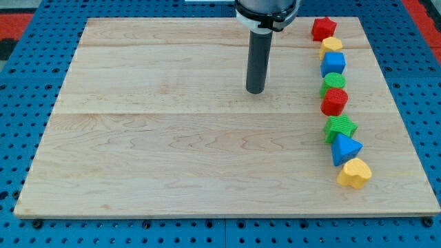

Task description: Point at the yellow heart

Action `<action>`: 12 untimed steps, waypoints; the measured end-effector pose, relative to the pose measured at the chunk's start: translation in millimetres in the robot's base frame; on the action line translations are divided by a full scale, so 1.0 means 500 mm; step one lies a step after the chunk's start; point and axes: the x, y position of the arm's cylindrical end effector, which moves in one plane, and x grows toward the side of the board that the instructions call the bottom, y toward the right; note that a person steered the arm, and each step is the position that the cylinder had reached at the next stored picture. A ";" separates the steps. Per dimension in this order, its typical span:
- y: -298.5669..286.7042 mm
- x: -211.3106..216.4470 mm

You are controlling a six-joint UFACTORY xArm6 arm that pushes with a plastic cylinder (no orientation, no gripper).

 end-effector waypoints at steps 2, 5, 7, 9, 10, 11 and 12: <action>-0.015 0.049; -0.108 0.274; -0.100 0.281; -0.086 0.281; -0.085 0.269; -0.037 0.316; 0.032 0.395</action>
